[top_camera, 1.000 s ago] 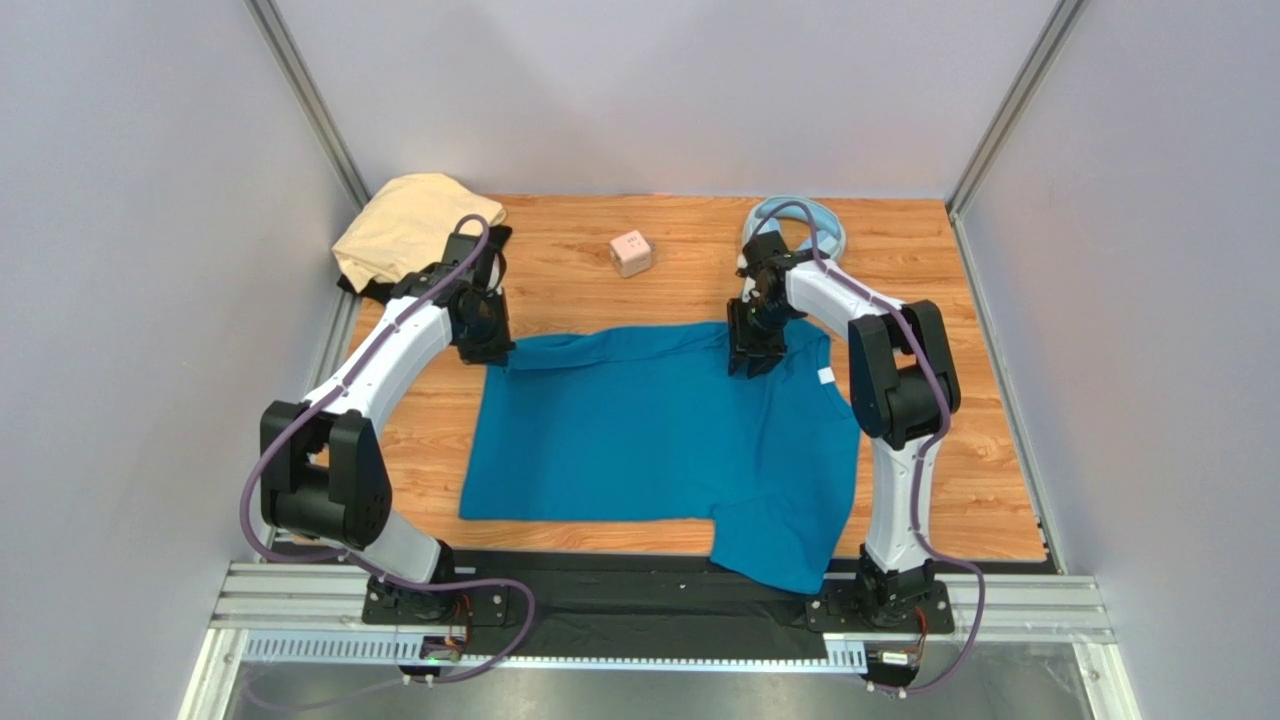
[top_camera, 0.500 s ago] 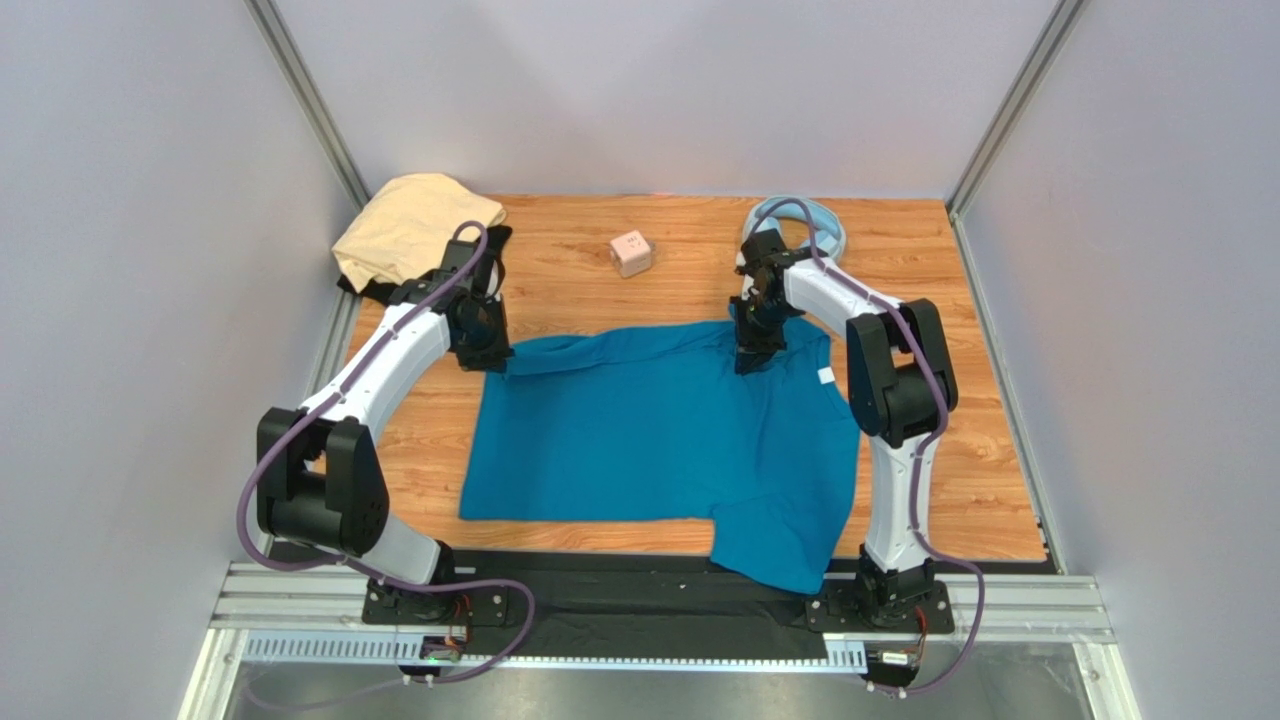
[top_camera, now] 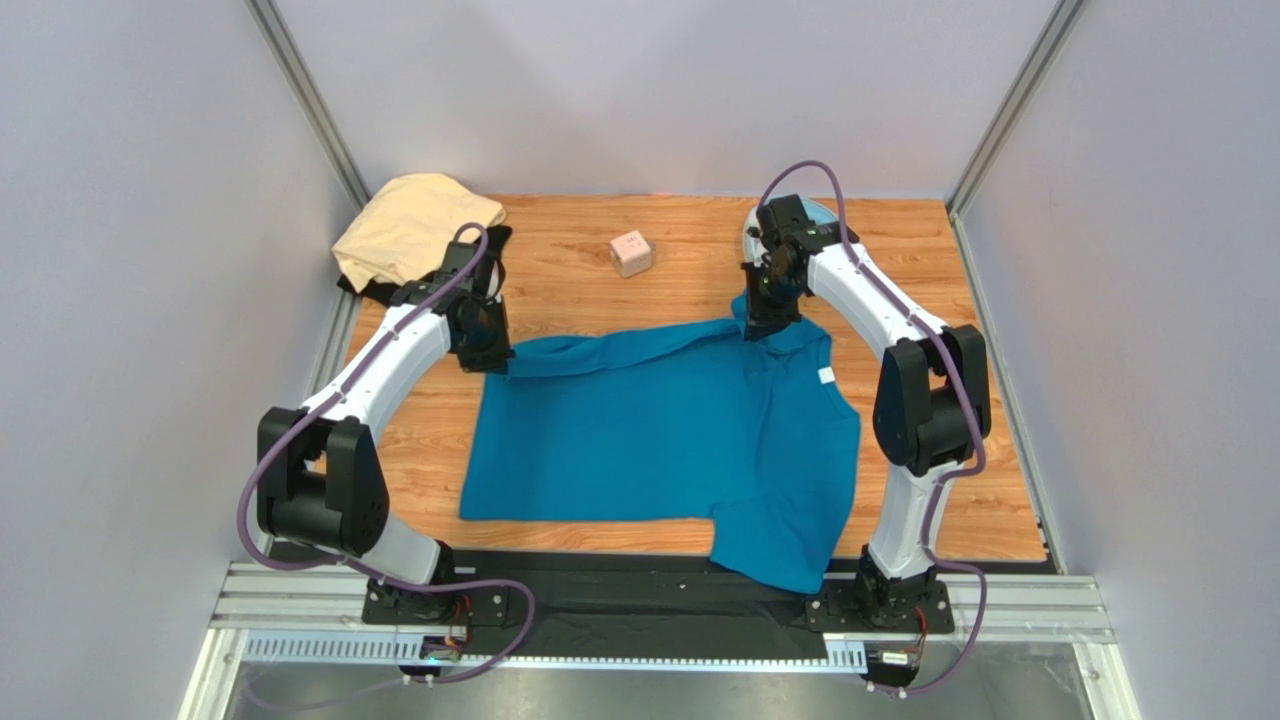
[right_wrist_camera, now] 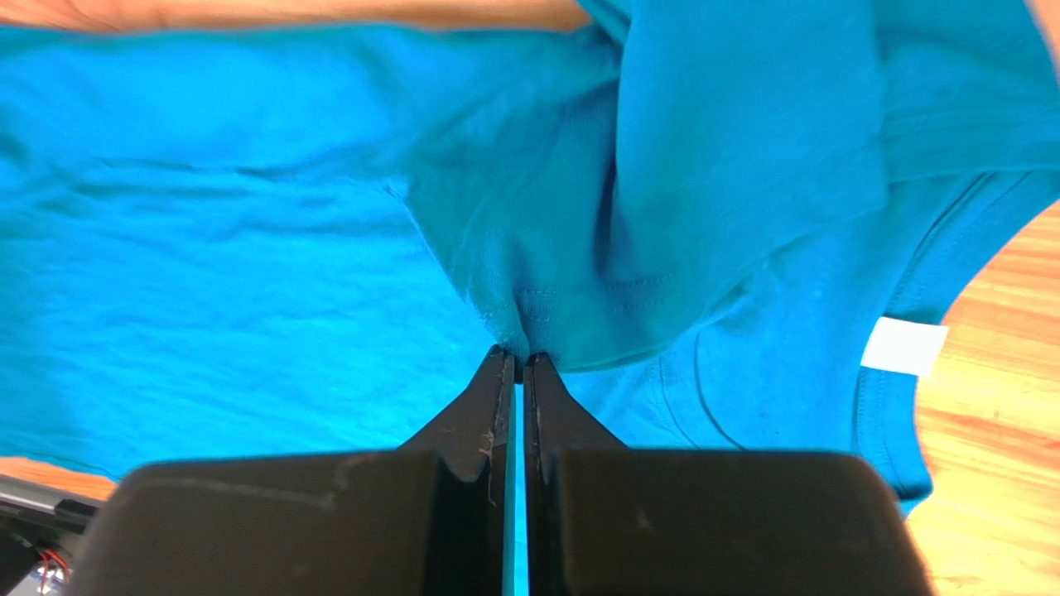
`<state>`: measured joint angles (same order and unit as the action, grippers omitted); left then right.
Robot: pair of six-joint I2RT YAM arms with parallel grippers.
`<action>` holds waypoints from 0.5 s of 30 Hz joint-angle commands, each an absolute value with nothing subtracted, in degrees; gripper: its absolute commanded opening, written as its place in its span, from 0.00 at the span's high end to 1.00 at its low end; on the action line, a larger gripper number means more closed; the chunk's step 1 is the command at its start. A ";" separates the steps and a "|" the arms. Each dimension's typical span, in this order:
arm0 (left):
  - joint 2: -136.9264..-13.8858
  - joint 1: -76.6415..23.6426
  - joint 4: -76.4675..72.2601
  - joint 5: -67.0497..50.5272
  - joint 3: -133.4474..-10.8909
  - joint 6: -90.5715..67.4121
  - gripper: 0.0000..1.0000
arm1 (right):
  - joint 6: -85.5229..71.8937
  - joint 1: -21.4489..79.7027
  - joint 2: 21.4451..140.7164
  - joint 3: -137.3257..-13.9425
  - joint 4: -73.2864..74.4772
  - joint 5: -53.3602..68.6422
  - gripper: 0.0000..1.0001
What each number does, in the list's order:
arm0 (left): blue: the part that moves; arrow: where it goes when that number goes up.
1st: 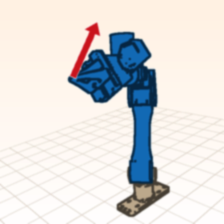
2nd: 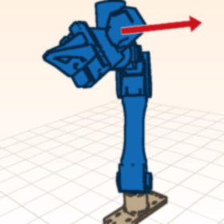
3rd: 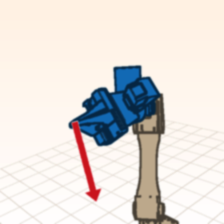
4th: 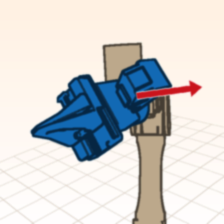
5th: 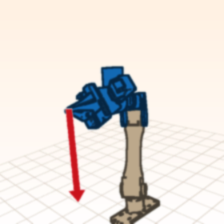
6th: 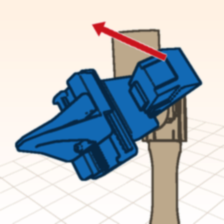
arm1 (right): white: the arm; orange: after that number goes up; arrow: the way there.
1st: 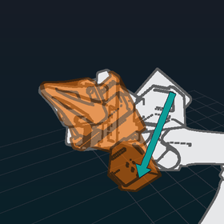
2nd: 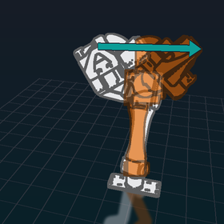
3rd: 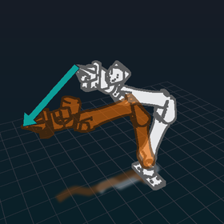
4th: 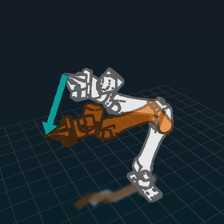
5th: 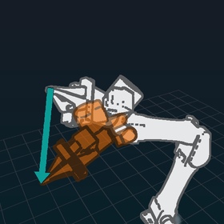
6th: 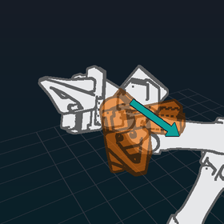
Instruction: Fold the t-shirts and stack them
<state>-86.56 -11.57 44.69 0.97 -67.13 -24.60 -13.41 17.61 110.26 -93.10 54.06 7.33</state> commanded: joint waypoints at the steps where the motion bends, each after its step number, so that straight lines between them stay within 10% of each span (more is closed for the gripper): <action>1: -85.43 -11.43 43.59 0.35 -69.17 -24.79 1.00 | -12.22 17.93 107.93 -96.85 56.42 6.06 1.00; 15: -76.91 -11.43 45.61 4.48 -78.30 -27.77 1.00 | -11.78 17.93 94.84 -100.28 56.51 0.80 1.00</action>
